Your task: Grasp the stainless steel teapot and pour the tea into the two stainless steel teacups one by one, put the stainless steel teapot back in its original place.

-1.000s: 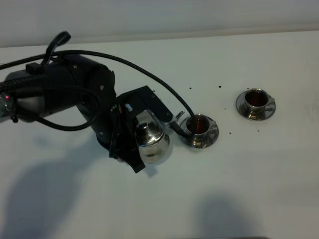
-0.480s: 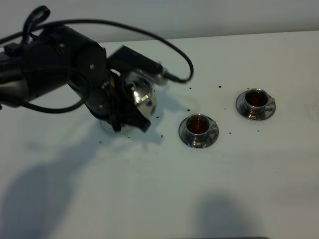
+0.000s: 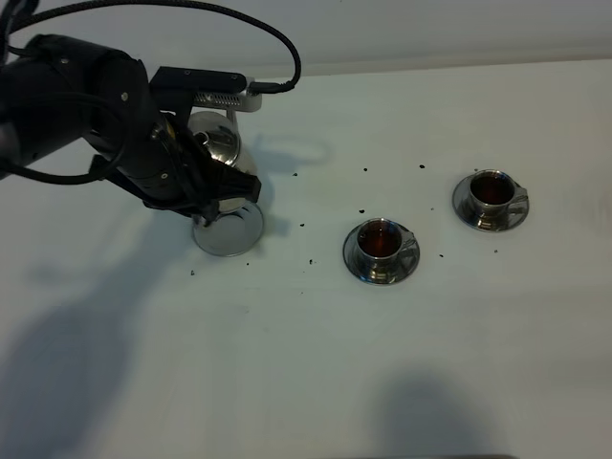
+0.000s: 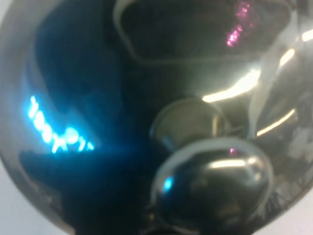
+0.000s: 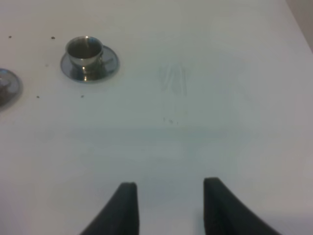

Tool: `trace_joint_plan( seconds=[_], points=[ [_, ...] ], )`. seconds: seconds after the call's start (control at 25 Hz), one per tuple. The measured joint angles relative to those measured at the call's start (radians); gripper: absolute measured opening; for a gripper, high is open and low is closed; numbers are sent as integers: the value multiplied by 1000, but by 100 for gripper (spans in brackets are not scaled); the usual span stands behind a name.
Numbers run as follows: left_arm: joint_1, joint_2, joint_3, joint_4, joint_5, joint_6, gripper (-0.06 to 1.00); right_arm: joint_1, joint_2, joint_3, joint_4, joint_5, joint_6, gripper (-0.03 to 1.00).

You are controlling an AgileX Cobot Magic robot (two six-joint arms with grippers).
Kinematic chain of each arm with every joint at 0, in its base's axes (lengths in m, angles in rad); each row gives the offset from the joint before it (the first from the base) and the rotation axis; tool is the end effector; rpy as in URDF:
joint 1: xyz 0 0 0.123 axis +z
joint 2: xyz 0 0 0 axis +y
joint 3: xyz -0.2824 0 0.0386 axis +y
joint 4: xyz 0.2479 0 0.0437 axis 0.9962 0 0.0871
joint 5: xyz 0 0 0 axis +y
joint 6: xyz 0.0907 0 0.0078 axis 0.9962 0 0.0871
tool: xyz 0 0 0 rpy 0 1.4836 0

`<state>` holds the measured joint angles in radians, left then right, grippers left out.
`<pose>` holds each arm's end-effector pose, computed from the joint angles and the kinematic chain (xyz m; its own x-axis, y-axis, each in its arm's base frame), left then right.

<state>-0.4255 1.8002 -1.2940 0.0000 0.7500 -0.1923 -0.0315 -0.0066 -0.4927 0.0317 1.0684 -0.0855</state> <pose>0.3418 -0.1549 0.2234 -0.9017 0.1988 -0.3839 0.2450 0.9666 -0.0747 -0.0053 0.0027 0.2745 -0.4624 -0.0556 -0.8849 -0.0256 0.9985 -0.0494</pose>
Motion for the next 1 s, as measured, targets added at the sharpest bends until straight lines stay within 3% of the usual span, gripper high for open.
trace_joint_plan(
  seconds=[0.24, 1.0],
  points=[
    [3, 95, -10, -15, -45, -11, 22, 0, 0, 0, 0, 0, 0, 31],
    [34, 181, -25, -14, -27, -26, 22, 0, 0, 0, 0, 0, 0, 31]
  ],
)
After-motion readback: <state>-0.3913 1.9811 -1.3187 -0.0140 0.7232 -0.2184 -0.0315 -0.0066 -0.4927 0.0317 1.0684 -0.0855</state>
